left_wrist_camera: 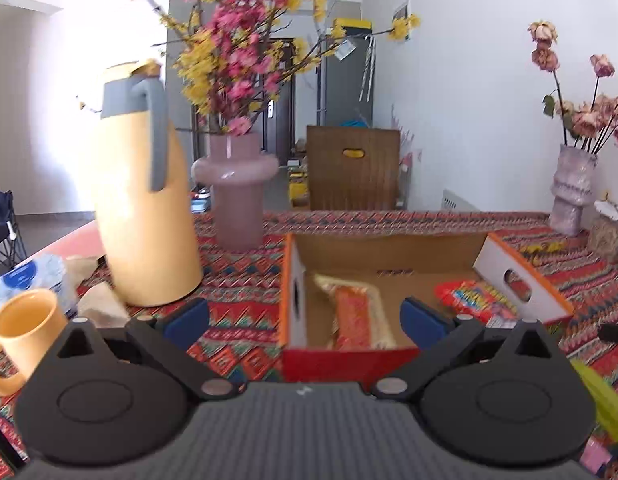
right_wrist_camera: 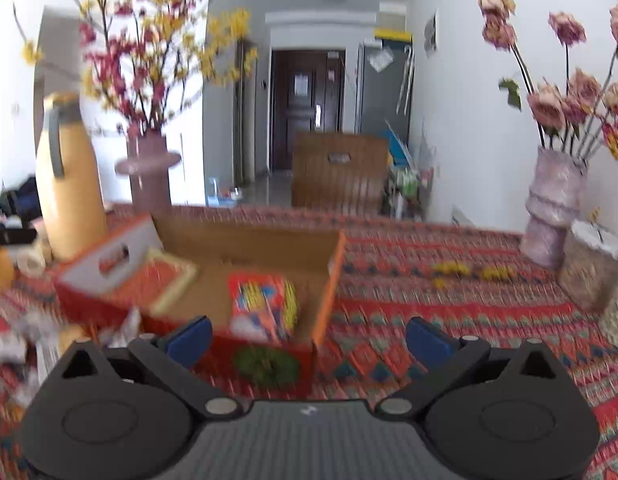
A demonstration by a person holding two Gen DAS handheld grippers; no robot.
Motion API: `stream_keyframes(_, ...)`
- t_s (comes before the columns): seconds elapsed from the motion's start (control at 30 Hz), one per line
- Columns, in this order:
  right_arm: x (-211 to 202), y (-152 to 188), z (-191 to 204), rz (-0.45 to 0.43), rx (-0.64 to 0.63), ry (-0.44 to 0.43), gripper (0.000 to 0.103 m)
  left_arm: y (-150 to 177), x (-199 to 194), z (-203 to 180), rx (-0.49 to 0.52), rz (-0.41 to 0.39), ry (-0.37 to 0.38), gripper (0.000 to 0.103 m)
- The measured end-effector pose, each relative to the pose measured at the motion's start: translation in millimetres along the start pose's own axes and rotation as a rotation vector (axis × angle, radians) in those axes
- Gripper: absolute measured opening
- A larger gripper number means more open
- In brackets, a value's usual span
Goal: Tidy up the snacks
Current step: 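Grasp the green bar with the right tool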
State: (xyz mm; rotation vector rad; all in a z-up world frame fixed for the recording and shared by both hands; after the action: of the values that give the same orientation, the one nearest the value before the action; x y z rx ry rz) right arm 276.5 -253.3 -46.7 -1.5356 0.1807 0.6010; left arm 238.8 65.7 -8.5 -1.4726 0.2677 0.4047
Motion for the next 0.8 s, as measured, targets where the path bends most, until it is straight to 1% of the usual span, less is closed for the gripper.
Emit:
stream_keyframes(0.07,-2,21,-5,0.06,-0.018,0.007,0.102,8,-3,5,0.001,0.016,-0.003,0.103)
stream_keyframes(0.1,-3,30,-6,0.086,-0.024,0.008,0.098,13,-3,7,0.006,0.024,-0.004,0.103)
stream_keyframes(0.13,-3,40,-9,0.116,-0.024,0.011,0.092,17,-5,7,0.014,0.033,-0.007,0.103)
stream_keyframes(0.17,-4,50,-12,0.144,-0.021,0.015,0.088,21,-5,8,0.019,0.041,-0.01,0.103)
stream_keyframes(0.23,-4,69,-18,0.194,0.001,0.022,0.076,29,-7,9,0.022,0.056,-0.008,0.103)
stream_keyframes(0.27,-5,77,-20,0.215,0.015,0.019,0.074,33,-9,10,0.023,0.06,-0.008,0.103)
stream_keyframes(0.3,-5,84,-21,0.23,0.027,0.016,0.068,36,-11,11,0.022,0.063,-0.008,0.103)
stream_keyframes(0.33,-6,89,-22,0.241,0.039,0.012,0.064,38,-11,12,0.02,0.067,-0.008,0.103)
stream_keyframes(0.47,-8,100,-21,0.258,0.06,-0.002,0.056,46,-17,17,0.01,0.076,-0.012,0.103)
stream_keyframes(0.57,-8,104,-17,0.261,0.044,-0.004,0.045,52,-21,23,0.004,0.084,-0.021,0.103)
stream_keyframes(0.6,-9,104,-15,0.26,0.044,-0.011,0.037,54,-22,26,0.002,0.087,-0.027,0.103)
stream_keyframes(0.7,-9,101,-14,0.249,0.046,0.003,0.034,60,-24,36,-0.008,0.099,-0.047,0.103)
stream_keyframes(0.8,-14,99,-16,0.225,0.058,0.027,0.033,68,-24,48,-0.008,0.119,-0.067,0.103)
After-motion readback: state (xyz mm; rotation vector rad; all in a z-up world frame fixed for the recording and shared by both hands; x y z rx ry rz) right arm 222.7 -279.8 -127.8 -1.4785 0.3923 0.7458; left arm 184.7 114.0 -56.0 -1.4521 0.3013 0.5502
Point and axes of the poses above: each gripper's, at about its wrist camera, not at the fingertips, and x roughly the way its jaws point, z to its left, y to its underside, the point moved 9 cm from there along x, roughly the way its jaws point, and after that the axes turned 5 degrees about x, right-handed, at the moved point
